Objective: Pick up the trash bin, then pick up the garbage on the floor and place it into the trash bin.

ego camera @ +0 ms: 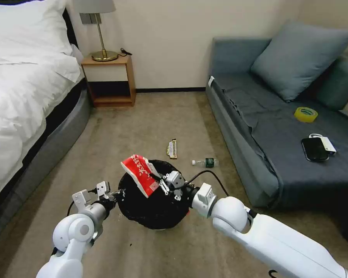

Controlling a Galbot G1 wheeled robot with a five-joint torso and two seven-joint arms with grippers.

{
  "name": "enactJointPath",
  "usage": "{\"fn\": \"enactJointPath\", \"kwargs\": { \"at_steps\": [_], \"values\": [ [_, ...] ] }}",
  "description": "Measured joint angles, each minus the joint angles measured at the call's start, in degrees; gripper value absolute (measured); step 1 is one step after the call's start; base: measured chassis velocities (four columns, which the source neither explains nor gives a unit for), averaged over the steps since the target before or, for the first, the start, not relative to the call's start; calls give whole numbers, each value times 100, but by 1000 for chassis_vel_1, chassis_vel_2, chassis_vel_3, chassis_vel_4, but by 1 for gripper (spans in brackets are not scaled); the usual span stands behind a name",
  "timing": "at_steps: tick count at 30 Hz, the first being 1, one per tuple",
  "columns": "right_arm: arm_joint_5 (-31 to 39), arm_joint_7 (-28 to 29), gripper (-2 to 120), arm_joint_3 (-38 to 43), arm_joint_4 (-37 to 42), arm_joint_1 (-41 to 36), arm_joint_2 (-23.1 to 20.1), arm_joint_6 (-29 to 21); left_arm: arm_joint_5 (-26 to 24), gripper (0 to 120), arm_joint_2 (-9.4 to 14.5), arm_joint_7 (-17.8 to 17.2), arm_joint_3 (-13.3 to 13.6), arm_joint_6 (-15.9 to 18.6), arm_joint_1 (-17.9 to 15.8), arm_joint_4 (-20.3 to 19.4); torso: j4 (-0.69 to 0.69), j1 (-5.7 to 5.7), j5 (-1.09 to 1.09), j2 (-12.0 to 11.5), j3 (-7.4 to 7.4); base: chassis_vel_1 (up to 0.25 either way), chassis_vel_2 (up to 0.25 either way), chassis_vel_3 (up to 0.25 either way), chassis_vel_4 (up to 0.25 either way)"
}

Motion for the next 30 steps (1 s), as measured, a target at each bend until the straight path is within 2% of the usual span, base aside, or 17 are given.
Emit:
{"fn": "enactJointPath", "kwargs": {
  "at_steps": [2, 5, 6, 8, 11, 13, 14, 17, 18, 21, 22, 23, 27, 30],
  "values": [
    [-15, 0, 0, -7, -13, -4, 0, 1, -6, 4, -1, 0, -3, 1, 3, -6, 0, 0, 0, 0, 0, 0, 0, 0, 0],
    [-76, -2, 11, -56, -60, -25, -8, 2, -41, 4, 7, 2, -37, 2, 16, -34, 0, 0, 0, 0, 0, 0, 0, 0, 0],
    [-76, -2, 11, -56, -60, -25, -8, 2, -41, 4, 7, 2, -37, 2, 16, -34, 0, 0, 0, 0, 0, 0, 0, 0, 0],
    [-102, -9, 22, -70, -76, -45, -11, 2, -68, 4, 24, 5, -72, 2, 24, -40, 0, 0, 0, 0, 0, 0, 0, 0, 0],
    [-123, -10, 29, -74, -88, -71, -10, 2, -86, 4, 37, 10, -92, 2, 32, -42, 0, 0, 0, 0, 0, 0, 0, 0, 0],
    [-141, 0, 41, -66, -95, -117, 3, -3, -109, 4, 55, 17, -119, 3, 37, -42, 0, 0, 0, 0, 0, 0, 0, 0, 0],
    [-141, 0, 41, -66, -95, -117, 3, -3, -109, 4, 55, 17, -119, 3, 37, -42, 0, 0, 0, 0, 0, 0, 0, 0, 0],
    [-174, 31, 57, -48, -91, -144, 9, -8, -132, 4, 77, 28, -144, 2, 38, -34, 0, 0, 0, 0, 0, 0, 0, 0, 0],
    [-174, 31, 57, -48, -91, -144, 9, -8, -132, 4, 77, 28, -144, 2, 38, -34, 0, 0, 0, 0, 0, 0, 0, 0, 0],
    [-255, 128, 69, 5, -69, -157, 35, 2, -145, 4, 86, 35, -157, 3, 34, -21, 0, 0, 0, 0, 0, 0, 0, 0, 0],
    [-341, 218, 74, 56, -50, -178, 59, 22, -150, 4, 94, 35, -173, 3, 31, -16, 0, 0, 0, 0, 0, 0, 0, 0, 0],
    [-341, 218, 74, 56, -50, -178, 59, 22, -150, 4, 94, 35, -173, 3, 31, -16, 0, 0, 0, 0, 0, 0, 0, 0, 0],
    [-884, 495, 92, 368, -11, -329, 154, 193, -133, 4, 123, 45, -252, -12, 50, -28, 0, 0, 0, 0, 0, 0, 0, 0, 0],
    [-1215, 645, 98, 588, 9, -477, 206, 312, -80, 4, 134, 63, -307, -39, 69, -57, 0, 0, 0, 0, 0, 0, 0, 0, 0]
  ]
}}
